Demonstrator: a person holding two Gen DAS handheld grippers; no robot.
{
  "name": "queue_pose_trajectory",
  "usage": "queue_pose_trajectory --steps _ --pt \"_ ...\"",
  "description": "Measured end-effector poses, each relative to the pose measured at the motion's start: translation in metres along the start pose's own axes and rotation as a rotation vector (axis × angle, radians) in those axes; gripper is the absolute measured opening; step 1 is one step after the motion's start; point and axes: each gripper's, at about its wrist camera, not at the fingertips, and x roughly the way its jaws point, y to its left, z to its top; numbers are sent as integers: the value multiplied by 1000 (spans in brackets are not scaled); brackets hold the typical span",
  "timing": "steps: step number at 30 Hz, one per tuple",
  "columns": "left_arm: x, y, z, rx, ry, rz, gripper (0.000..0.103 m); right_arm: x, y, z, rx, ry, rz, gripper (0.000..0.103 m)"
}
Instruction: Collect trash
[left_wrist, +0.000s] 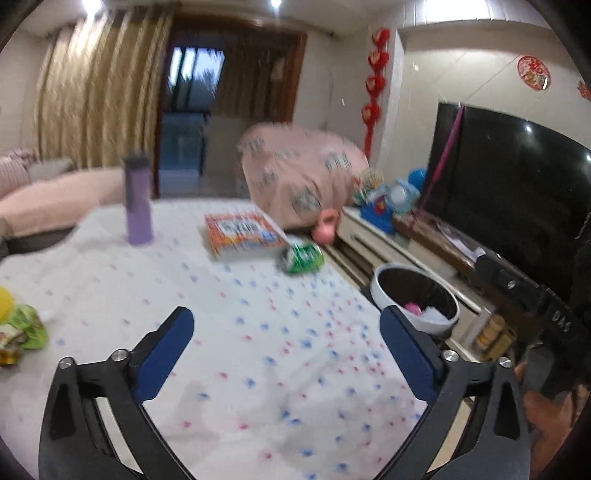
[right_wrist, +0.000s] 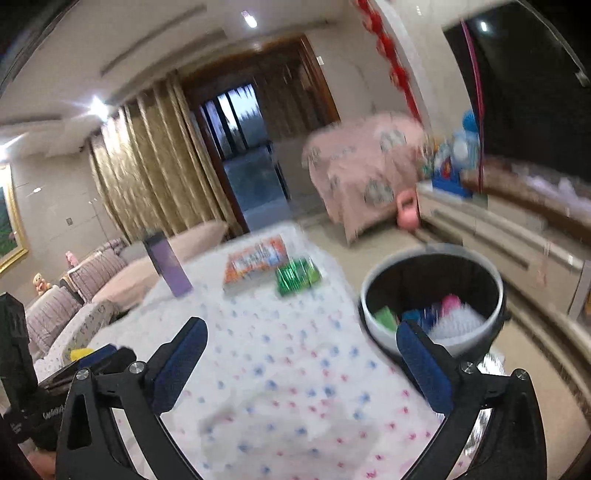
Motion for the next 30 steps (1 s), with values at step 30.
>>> queue_pose_trajectory --steps 30 --pt "-14 4 -48 108 -79 235 103 -11 20 -52 -124 -112 -71 103"
